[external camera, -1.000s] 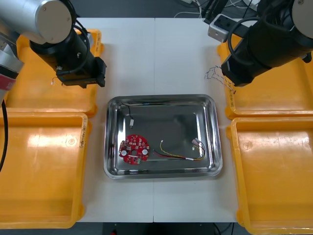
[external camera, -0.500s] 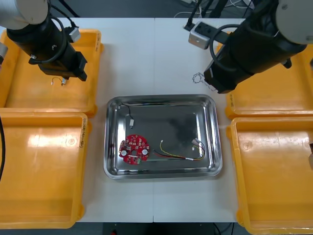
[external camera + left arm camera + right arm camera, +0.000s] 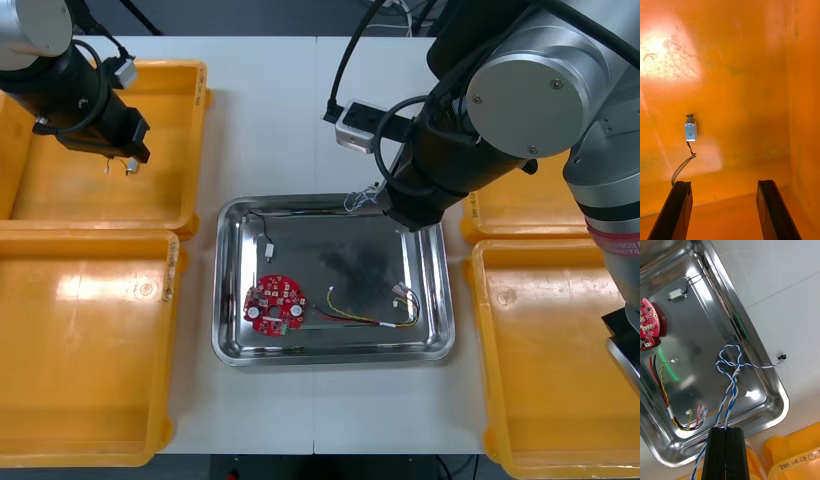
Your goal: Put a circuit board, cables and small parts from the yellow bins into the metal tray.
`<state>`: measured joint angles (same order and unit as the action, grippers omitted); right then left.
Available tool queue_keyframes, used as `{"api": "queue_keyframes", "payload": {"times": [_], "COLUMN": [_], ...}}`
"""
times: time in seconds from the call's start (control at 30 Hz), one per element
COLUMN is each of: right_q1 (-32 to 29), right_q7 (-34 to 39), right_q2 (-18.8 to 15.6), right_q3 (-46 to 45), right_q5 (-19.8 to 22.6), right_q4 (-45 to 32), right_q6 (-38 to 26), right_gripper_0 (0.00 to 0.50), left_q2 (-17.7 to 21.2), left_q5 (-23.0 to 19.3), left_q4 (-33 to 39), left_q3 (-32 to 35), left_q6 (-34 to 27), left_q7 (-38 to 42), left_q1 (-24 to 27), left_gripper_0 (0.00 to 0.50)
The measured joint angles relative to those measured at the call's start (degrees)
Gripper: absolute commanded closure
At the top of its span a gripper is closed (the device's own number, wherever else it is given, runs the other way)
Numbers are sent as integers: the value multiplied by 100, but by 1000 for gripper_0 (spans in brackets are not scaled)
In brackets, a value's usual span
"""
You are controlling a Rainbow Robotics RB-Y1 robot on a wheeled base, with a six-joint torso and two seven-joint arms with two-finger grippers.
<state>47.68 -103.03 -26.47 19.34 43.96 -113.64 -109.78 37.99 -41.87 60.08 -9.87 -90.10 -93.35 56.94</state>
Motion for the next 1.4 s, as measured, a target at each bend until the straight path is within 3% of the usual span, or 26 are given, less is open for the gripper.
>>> {"api": "queue_keyframes", "payload": {"times": [0.57,0.93,1.4], "right_q1": [-441,-614,-615], "right_q7": [-55,-346,-690], "right_q2": [-1,-3,-3], "right_q3": [2,272,532], "right_q5": [-321,-931,-1212], "right_q4": [-16,93,1029], "right_q6": [0,29,1120], "right_gripper_0": [500,500,500], "left_q2": [1,1,0], "left_q5": [187,178,79], "left_q4": [-958,-1323,-1556], "left_q3": [1,-157,-476], "left_q6": [866,1451,1889], "left_q7": [-381,-406,-408], "left_q1": [156,156,157], "left_gripper_0": [0,0,0]}}
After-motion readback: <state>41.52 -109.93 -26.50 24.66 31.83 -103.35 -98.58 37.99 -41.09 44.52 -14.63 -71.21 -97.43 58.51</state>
